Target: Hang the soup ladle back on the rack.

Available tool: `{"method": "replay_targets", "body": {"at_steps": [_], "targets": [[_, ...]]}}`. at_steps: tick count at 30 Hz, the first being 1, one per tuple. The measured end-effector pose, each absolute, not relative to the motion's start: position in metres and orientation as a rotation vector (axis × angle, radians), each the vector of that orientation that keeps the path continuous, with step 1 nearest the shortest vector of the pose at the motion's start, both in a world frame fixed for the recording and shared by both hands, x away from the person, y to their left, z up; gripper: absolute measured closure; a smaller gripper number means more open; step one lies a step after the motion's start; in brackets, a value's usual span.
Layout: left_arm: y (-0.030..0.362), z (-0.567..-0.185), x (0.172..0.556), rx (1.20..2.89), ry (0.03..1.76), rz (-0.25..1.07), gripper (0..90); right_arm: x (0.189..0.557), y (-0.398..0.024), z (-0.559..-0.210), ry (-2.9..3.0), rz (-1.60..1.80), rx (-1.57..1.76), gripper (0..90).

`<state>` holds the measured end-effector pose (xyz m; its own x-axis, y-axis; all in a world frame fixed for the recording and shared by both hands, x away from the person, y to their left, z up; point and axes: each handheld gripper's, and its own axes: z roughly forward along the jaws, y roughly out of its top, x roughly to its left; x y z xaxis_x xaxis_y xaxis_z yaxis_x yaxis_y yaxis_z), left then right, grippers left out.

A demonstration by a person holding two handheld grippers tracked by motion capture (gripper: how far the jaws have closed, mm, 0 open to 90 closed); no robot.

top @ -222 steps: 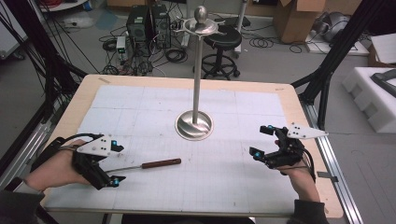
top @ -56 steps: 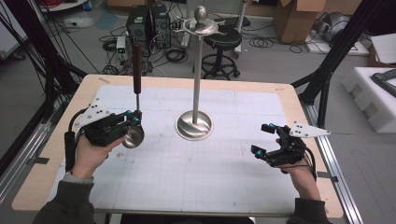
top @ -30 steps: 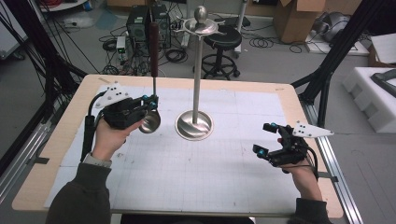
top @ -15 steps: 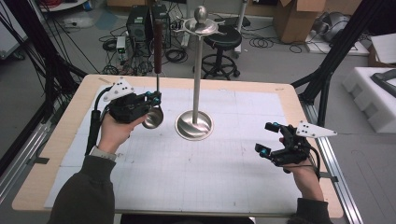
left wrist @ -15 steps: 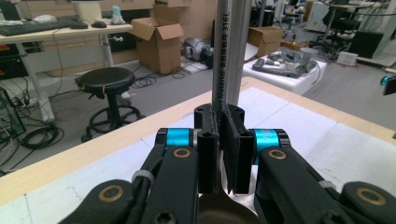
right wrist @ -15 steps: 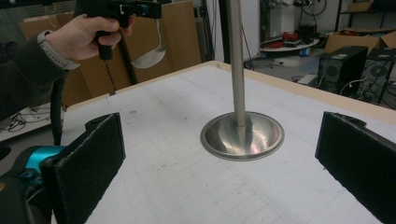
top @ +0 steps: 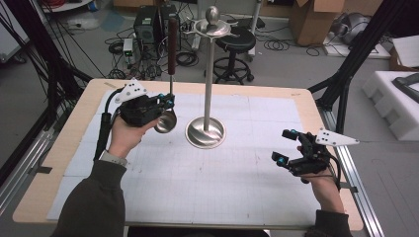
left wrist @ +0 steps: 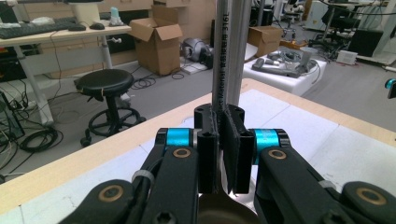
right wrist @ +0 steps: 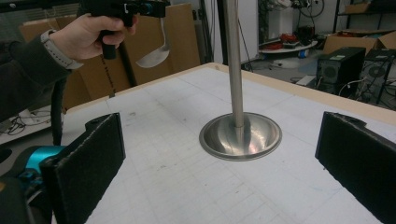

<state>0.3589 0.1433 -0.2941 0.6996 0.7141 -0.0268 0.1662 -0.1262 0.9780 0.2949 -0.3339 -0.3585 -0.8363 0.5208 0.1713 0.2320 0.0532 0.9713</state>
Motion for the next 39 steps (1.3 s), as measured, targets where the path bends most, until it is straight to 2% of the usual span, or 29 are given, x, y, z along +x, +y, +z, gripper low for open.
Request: {"method": "replay_targets", "body": {"at_steps": [39], "targets": [[0.128,-0.295,0.368,1.692,0.722,0.487,84.3,0.294,-0.336,-0.358,2.094,1.870,0.767,0.3]]}}
